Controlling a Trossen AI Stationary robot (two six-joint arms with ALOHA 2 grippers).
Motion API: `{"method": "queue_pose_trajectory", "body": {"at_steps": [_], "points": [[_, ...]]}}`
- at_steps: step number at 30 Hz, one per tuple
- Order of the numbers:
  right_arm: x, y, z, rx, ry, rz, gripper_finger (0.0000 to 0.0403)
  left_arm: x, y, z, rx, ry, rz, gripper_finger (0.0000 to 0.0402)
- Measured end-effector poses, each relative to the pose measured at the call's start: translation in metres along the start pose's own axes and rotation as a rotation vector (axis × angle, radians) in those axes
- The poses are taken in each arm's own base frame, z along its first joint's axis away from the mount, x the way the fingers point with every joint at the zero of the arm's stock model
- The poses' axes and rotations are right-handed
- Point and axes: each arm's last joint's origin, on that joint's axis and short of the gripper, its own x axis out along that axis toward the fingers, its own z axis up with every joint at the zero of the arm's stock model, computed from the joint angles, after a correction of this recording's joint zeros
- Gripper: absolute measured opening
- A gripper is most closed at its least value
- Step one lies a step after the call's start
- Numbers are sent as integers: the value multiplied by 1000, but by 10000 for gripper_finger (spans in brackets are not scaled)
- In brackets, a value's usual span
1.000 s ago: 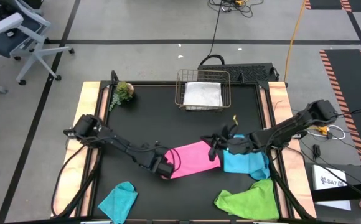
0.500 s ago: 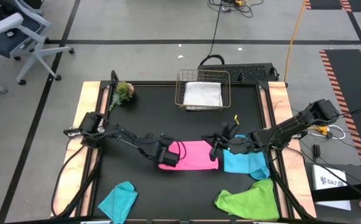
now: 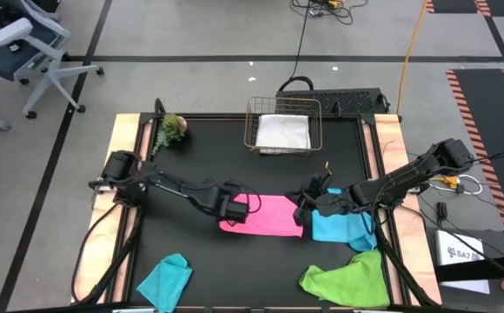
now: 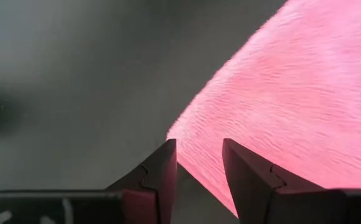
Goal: Fold microfiber towels
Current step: Fold the pink towel
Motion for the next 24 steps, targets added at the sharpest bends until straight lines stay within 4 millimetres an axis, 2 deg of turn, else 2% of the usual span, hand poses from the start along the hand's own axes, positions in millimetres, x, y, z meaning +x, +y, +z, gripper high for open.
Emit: {"method": "queue_pose_trajectory", "body": {"at_steps": [5,9,13,18,20,24], "points": [[0,-2,-1,11,105,-32,0,-23,4,0,-12,-46,-58,133],[-5,-5,5,-41,306,-165,0,-25,4,-1,-12,-54,-63,133],[-14,5,29,-103,415,-238,0,-25,2,-1,-27,-44,-84,133],[-15,25,54,-194,436,-190,0,-25,2,0,-33,-49,-83,134],[-12,30,54,-195,472,-147,0,-25,2,0,-39,-49,-83,134],[-2,28,39,-194,595,-145,0,-25,2,0,-66,-49,-85,134]]}}
